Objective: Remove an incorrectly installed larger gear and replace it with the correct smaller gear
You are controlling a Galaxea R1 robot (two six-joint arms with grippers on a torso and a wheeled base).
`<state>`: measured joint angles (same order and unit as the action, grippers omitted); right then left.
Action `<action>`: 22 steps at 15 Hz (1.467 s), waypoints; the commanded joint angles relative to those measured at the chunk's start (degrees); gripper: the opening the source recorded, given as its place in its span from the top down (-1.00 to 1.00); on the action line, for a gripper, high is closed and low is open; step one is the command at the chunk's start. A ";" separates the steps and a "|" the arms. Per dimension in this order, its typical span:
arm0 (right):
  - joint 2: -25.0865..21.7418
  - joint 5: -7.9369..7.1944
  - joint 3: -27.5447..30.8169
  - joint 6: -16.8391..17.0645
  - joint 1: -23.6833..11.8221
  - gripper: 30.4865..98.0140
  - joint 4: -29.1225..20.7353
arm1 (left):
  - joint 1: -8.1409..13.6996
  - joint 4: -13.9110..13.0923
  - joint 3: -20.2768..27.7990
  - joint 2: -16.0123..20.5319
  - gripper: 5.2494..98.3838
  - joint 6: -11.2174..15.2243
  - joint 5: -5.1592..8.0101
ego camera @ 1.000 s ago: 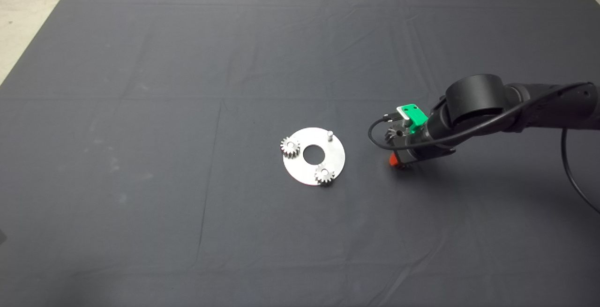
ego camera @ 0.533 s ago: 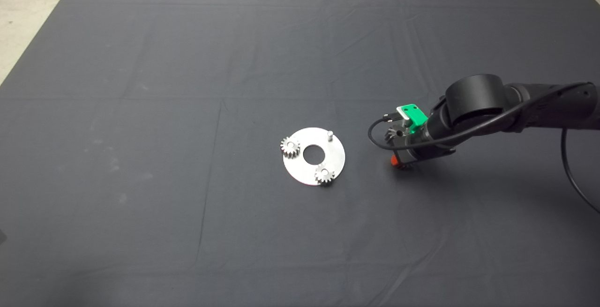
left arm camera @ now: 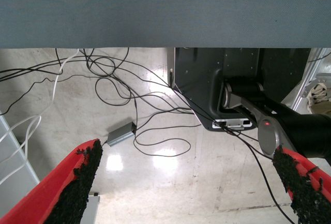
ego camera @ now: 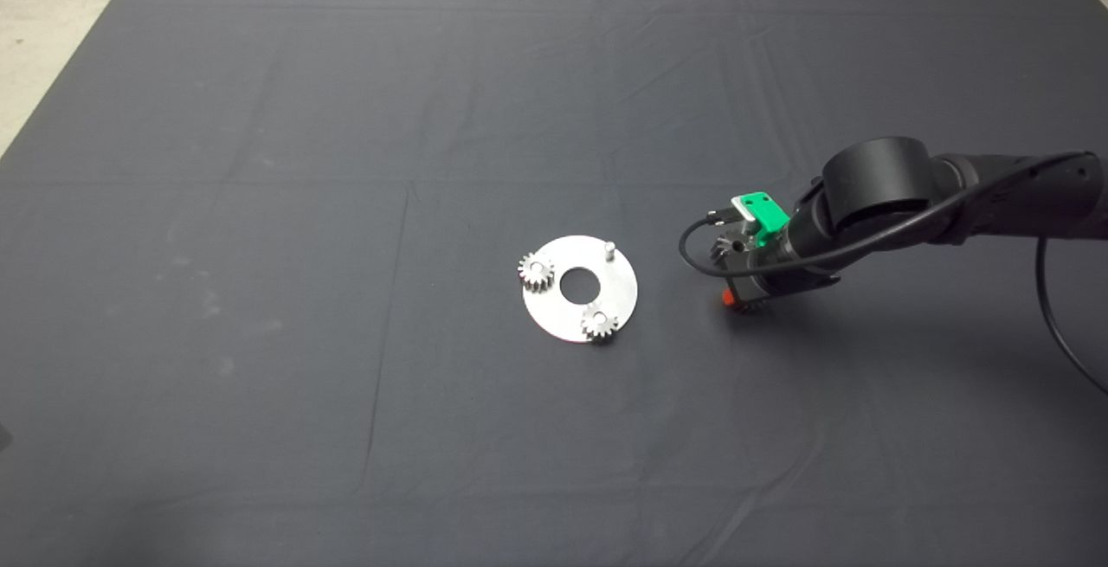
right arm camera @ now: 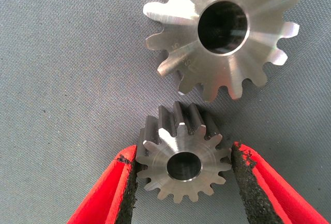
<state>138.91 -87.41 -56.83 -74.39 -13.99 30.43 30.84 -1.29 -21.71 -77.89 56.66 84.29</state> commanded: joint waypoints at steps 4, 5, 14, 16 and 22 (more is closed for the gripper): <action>0.09 -5.93 0.05 0.12 -1.13 0.61 1.65 | -0.08 -0.91 0.81 0.40 -0.70 0.20 0.27; 0.09 -5.93 0.07 0.12 -1.13 0.61 1.65 | -0.08 -0.91 0.73 0.40 -0.70 0.20 0.27; 0.18 -6.02 0.25 0.12 -1.21 0.67 1.65 | -0.08 -0.91 0.72 0.40 -0.70 0.20 0.27; 0.18 -6.02 0.25 0.12 -1.21 0.69 1.56 | -0.03 -0.91 0.77 0.40 -0.70 0.20 0.27; 0.57 -6.02 0.82 0.12 -1.22 0.75 1.39 | -0.08 -0.86 0.76 0.40 -0.70 0.20 0.27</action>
<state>139.03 -87.43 -56.83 -74.39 -13.99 30.43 30.84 -1.29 -21.71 -77.89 56.66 84.31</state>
